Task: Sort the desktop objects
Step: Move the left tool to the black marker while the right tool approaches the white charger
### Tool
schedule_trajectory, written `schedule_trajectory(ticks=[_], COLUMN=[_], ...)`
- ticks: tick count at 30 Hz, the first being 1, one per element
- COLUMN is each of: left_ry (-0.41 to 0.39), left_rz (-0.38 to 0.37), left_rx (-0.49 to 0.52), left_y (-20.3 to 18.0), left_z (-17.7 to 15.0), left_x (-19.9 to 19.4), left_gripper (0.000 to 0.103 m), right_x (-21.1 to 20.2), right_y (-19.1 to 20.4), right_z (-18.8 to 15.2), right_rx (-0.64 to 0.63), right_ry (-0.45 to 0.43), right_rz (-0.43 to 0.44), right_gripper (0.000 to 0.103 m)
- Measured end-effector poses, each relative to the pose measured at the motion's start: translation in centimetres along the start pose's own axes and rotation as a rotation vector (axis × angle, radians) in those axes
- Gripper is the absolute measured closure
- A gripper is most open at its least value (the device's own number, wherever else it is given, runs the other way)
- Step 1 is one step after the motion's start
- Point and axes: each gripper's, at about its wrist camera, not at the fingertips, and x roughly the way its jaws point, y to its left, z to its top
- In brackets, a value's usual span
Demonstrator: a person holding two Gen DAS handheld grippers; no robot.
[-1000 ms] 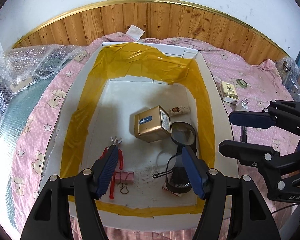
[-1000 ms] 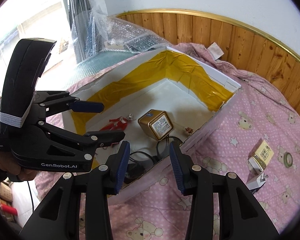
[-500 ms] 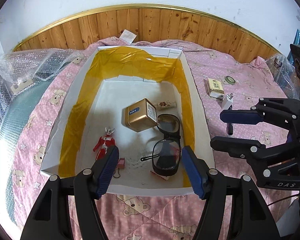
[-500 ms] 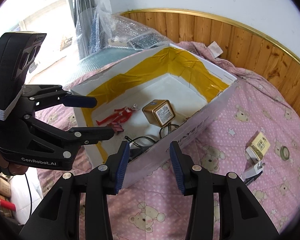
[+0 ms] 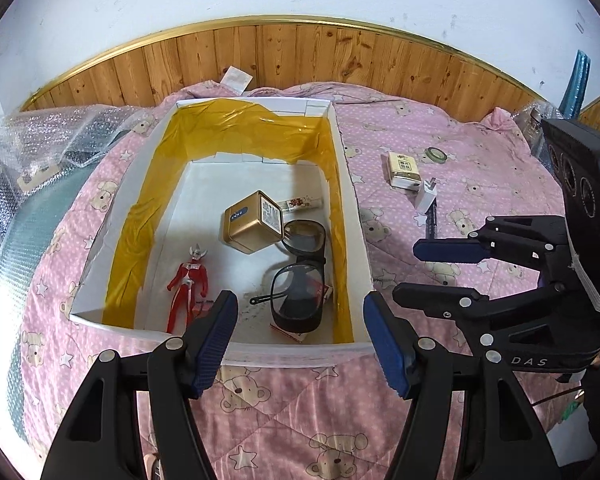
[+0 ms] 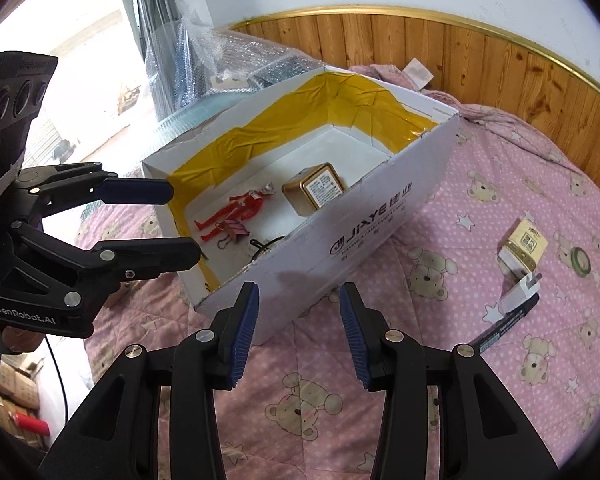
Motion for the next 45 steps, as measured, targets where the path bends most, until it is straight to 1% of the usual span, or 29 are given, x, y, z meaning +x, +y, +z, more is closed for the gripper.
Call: schedule_trajectory(ticks=[8, 18, 23, 33, 45], left_ry=[-0.004, 0.019, 0.038, 0.069, 0.112], left_rz=[-0.037, -0.096, -0.118, -0.161, -0.211], left_rx=[0.048, 0.118, 0.133, 0.145, 0.129], left_y=[-3.7, -9.3, -11.3, -13.9, -16.5], left_z=[0.1, 0.9, 1.3, 2.1, 3.6], left_x=[-0.5, 1.5, 2.9, 5.8, 11.4], left_gripper=[0.036, 0.036, 0.036, 0.036, 0.036], right_x=[-1.4, -3.6, -4.2, -4.8, -4.2], right_y=[-2.6, -8.1, -10.4, -14.3, -18.5], right_z=[-2.0, -5.1, -6.4, -8.4, -8.7], right_rx=[0.052, 0.157, 0.202, 0.289, 0.344], right_ry=[-0.015, -0.029, -0.03, -0.042, -0.045], right_rz=[-0.009, -0.052, -0.064, -0.079, -0.104], right_gripper=[0.058, 0.058, 0.057, 0.057, 0.057])
